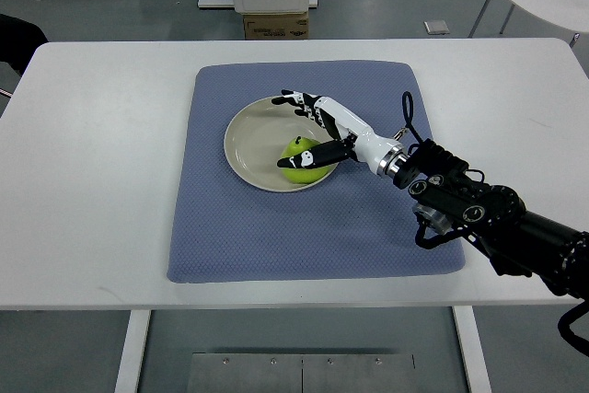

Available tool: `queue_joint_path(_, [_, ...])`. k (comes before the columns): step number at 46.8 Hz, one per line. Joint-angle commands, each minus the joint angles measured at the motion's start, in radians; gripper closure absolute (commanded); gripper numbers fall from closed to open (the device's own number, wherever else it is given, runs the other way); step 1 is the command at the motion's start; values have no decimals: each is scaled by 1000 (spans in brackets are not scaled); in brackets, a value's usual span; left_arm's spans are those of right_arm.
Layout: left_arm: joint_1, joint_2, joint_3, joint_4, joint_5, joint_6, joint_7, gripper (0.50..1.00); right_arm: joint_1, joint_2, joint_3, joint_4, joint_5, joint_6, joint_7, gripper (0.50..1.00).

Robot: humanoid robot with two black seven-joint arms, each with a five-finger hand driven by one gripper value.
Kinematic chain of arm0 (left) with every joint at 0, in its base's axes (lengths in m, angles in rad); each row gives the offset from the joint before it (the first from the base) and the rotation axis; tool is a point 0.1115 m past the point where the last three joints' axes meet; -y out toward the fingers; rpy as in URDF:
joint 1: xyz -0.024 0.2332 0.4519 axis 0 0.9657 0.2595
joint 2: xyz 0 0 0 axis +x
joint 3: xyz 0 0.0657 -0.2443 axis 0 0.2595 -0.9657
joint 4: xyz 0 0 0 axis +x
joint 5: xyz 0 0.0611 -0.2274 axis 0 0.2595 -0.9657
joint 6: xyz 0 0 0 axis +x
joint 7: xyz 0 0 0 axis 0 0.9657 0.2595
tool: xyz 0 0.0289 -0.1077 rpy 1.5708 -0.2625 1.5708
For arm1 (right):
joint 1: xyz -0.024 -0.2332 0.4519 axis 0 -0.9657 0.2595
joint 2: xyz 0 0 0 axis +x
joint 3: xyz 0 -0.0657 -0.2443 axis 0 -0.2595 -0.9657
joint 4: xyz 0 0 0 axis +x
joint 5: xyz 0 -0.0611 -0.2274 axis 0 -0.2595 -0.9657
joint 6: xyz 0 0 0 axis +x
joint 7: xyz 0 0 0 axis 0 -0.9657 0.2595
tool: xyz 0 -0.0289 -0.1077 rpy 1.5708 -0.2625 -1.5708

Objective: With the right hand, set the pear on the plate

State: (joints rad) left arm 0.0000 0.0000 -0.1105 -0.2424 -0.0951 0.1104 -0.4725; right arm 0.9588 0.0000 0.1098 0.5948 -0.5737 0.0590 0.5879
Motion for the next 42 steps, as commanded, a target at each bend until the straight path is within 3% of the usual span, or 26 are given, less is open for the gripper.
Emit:
queue_joint_path(1, [0, 0, 0, 0, 0, 0, 0, 500, 0, 0, 2, 0, 5, 25, 3, 500])
queue_joint_path(12, [0, 0, 0, 0, 0, 0, 0, 500, 4, 0, 4, 0, 8, 74, 9, 500])
queue_joint_path(42, [0, 0, 0, 0, 0, 0, 0, 500, -3, -170, 16, -3, 43, 116, 23, 500])
